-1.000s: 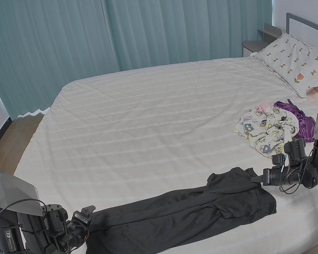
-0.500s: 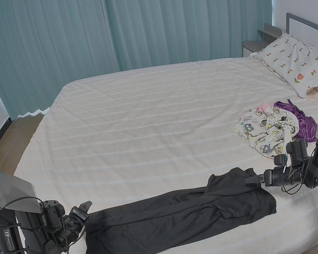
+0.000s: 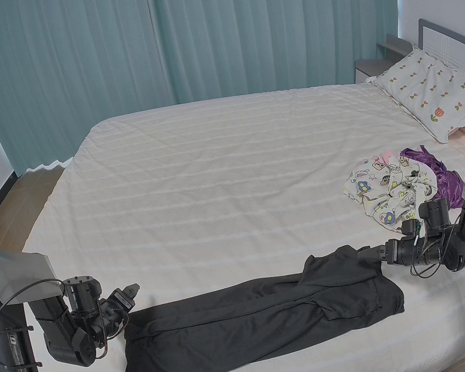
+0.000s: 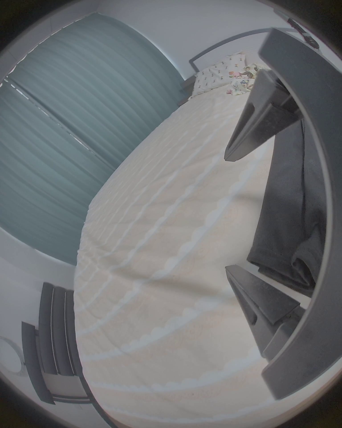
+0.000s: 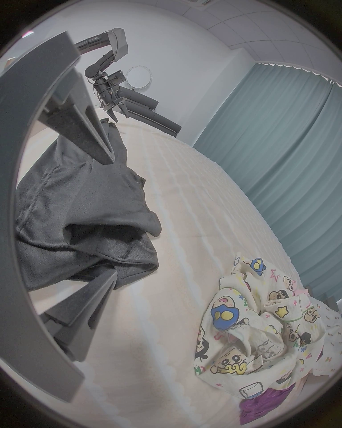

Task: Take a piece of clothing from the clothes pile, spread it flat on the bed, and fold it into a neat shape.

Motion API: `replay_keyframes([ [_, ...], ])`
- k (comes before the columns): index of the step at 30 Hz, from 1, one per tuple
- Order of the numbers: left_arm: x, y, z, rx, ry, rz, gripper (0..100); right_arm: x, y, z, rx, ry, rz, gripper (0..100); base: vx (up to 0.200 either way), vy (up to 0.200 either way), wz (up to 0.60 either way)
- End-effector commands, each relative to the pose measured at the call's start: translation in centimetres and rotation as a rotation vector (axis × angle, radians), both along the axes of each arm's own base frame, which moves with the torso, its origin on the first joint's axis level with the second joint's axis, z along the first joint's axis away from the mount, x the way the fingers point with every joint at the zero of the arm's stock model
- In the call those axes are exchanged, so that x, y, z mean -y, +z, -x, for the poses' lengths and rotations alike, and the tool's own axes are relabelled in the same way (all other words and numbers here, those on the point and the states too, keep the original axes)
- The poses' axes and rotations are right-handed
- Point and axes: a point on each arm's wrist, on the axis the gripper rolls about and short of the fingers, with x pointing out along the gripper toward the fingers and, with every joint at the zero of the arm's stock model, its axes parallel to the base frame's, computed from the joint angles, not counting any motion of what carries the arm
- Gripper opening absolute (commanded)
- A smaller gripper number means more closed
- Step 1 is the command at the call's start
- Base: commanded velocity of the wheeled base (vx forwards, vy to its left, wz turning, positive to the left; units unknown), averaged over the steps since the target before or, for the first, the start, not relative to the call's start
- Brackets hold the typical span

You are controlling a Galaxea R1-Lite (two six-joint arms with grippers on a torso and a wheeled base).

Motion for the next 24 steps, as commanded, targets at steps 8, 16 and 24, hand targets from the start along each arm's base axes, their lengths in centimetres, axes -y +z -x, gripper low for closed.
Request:
replay_keyframes([
  [8, 0.3, -2.4, 0.2, -0.074, -0.022, -0.012, 100, 0.1, -0.6, -0.3, -0.015, -0.011, -0.008, 100, 0.000, 0.000, 0.00],
  [16, 0.3, -2.6, 1.1, -0.105, -0.052, -0.027, 0, 0.1, -0.7, -0.5, -0.012, -0.010, -0.009, 100, 0.000, 0.000, 0.00],
  [24, -0.6, -2.5, 1.2, -0.106, -0.020, -0.020, 0, 0.1, -0.8, -0.5, -0.015, -0.012, -0.010, 100, 0.000, 0.000, 0.00],
])
